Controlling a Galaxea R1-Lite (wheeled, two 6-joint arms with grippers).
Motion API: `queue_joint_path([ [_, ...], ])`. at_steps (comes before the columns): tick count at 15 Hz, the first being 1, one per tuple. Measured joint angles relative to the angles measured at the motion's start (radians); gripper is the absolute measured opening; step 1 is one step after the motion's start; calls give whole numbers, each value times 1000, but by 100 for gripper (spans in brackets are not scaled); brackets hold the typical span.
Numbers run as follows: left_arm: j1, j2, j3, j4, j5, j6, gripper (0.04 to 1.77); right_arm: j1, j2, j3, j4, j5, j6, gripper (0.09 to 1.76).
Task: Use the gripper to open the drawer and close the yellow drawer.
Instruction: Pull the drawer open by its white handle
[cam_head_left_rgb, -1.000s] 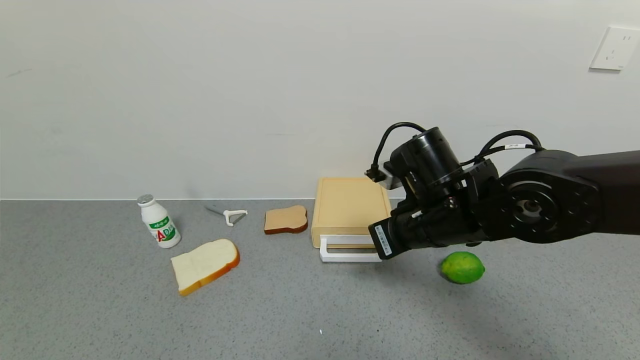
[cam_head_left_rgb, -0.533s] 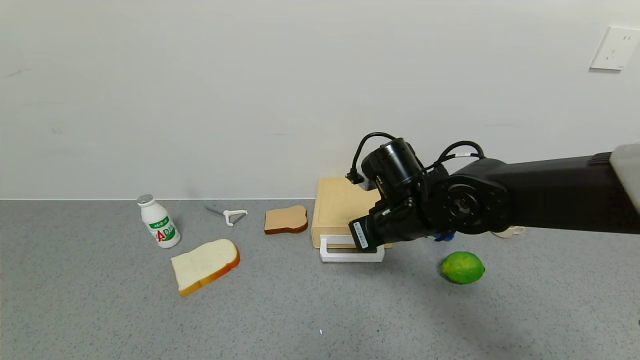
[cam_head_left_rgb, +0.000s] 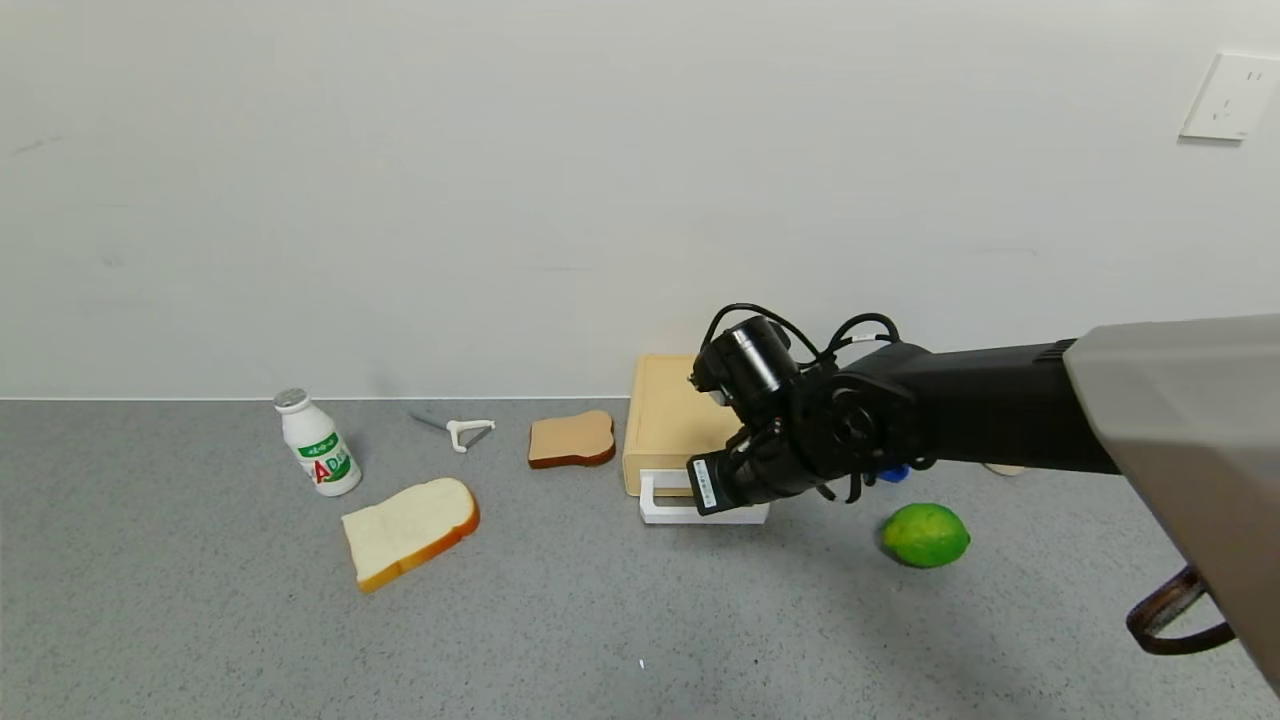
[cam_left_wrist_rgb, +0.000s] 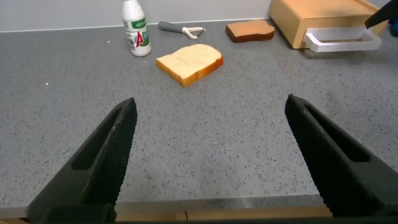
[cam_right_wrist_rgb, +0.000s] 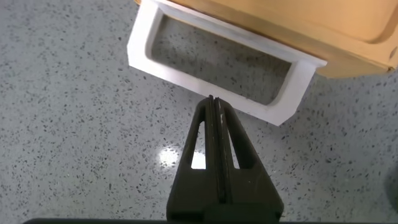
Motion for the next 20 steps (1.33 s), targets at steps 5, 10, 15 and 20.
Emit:
queue_joint_path([
  [5, 0, 0, 0, 0, 0, 0, 172, -34, 40, -57, 21, 38, 16, 11],
  [10, 0, 0, 0, 0, 0, 0, 172, -64, 90, -147, 81, 54, 12, 11],
  [15, 0, 0, 0, 1, 0, 0, 172, -85, 123, -157, 76, 55, 13, 11],
  [20, 0, 0, 0, 0, 0, 0, 172, -93, 145, -159, 68, 53, 13, 11],
])
